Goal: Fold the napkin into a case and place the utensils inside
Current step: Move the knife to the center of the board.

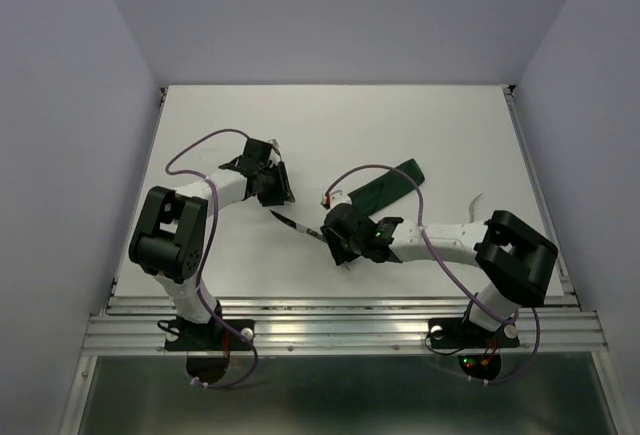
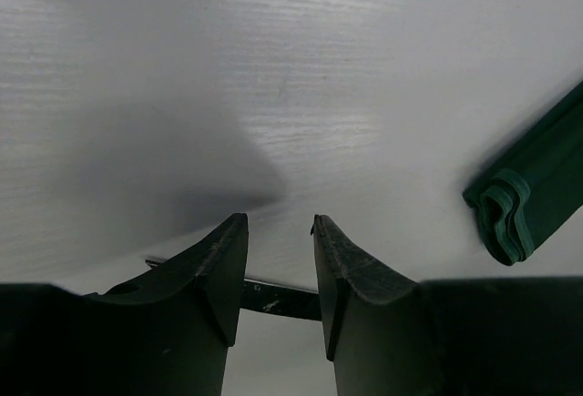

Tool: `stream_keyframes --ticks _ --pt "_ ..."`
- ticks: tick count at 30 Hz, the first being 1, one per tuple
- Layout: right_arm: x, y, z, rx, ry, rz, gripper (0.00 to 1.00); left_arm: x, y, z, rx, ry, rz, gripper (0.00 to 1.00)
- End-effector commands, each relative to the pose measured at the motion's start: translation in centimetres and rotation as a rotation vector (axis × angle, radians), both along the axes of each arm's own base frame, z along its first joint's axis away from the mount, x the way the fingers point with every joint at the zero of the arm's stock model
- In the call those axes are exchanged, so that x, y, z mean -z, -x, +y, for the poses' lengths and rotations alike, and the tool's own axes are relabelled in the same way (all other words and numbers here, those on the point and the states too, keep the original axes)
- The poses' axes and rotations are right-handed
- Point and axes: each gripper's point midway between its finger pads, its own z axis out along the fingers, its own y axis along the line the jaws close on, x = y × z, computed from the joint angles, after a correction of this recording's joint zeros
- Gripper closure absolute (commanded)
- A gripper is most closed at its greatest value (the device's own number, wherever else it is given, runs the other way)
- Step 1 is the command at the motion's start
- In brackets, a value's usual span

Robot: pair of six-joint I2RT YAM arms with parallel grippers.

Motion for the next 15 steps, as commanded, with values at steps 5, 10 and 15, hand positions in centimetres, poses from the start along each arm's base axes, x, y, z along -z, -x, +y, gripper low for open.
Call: stream_keyframes --ticks 5,10,15 --pt "0.5 -2.9 -1.4 0.162 0.071 -0.111 0.50 1.3 2.5 0.5 -0.024 -0.007 0.021 0.55" --pt "0.8 -5.0 -1.1 0.194 0.087 -0.140 0.51 1.9 5.0 1.3 -0.033 -0.011 0.050 0.55" --pt "-1.2 -7.0 -0.2 0.208 0.027 -0.184 0.51 0.5 6.0 1.9 -0.042 -0.014 0.030 0.55"
